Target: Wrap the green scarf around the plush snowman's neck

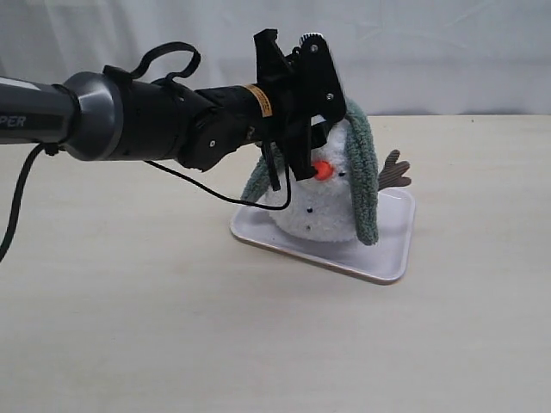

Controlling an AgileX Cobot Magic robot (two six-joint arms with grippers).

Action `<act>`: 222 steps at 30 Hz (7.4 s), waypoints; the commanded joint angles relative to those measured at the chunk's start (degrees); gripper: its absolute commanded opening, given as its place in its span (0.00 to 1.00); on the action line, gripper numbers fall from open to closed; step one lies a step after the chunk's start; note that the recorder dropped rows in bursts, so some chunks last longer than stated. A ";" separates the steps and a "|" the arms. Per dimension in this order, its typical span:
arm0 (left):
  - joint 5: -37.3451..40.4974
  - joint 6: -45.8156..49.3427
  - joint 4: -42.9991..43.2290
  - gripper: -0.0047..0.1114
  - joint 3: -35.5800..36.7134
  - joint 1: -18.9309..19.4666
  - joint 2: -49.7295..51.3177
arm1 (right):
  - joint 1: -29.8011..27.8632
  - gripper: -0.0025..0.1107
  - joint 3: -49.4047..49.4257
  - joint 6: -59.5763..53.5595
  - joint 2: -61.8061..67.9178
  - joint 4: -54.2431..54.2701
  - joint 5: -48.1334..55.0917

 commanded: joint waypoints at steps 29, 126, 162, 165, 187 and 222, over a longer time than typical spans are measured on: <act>33.56 -11.43 1.80 0.55 -0.52 -0.24 -9.68 | 0.00 0.06 0.10 -0.23 -0.21 -0.12 -0.42; 32.52 -28.04 -23.94 0.04 -0.17 4.78 -3.05 | 0.00 0.06 0.10 -0.34 -0.21 -0.12 -0.42; 32.88 -22.12 -16.14 0.52 -0.82 4.78 -8.09 | 0.00 0.06 0.10 -0.35 -0.21 -0.12 -0.42; 30.07 -22.00 -16.29 0.37 -1.55 4.78 -9.52 | 0.00 0.06 0.10 -0.35 -0.21 -0.12 -0.42; 39.86 -19.74 -20.03 0.04 -27.98 0.31 7.70 | 0.00 0.06 0.10 -0.23 -0.21 -0.12 -0.42; 41.73 -18.40 -18.36 0.04 -30.86 4.08 4.09 | 0.00 0.06 0.10 -0.24 -0.21 -0.12 -0.42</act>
